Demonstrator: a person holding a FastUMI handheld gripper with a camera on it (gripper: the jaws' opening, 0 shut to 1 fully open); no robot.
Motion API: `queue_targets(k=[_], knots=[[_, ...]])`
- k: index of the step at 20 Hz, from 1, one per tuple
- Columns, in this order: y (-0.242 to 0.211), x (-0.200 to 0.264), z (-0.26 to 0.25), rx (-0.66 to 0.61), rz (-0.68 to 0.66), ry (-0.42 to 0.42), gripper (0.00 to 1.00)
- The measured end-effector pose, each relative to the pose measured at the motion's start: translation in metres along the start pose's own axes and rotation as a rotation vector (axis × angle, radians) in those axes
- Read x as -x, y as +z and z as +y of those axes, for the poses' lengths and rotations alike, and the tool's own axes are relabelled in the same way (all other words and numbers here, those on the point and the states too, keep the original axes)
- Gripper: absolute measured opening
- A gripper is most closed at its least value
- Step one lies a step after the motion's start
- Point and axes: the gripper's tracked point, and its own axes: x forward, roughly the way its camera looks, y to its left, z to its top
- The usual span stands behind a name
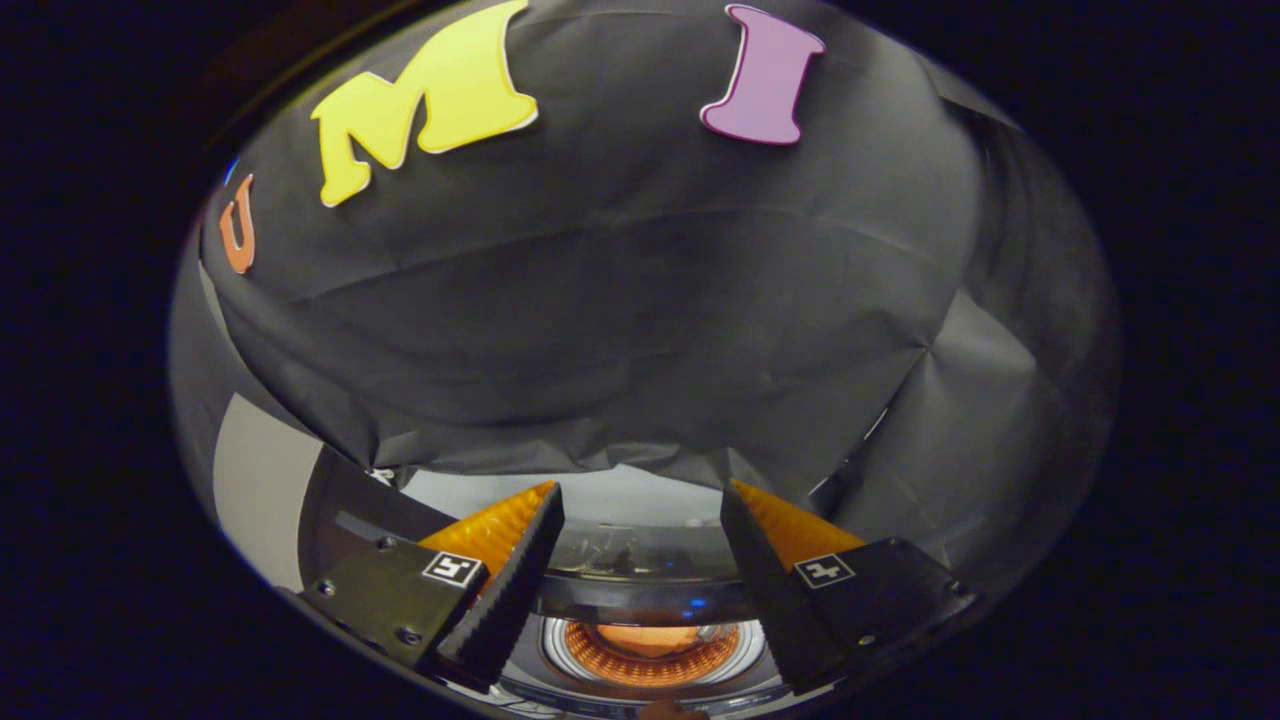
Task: Put the clothes into the washing machine and then close the washing machine lid.
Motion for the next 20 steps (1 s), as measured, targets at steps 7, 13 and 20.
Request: queue_targets(k=[7,13,20], knots=[[0.000,0.011,0.002,0.013,-0.159,0.012,0.98],[-0.013,0.024,0.001,0.018,-0.219,0.018,0.98],[-0.030,0.038,0.003,0.019,-0.284,0.017,0.98]])
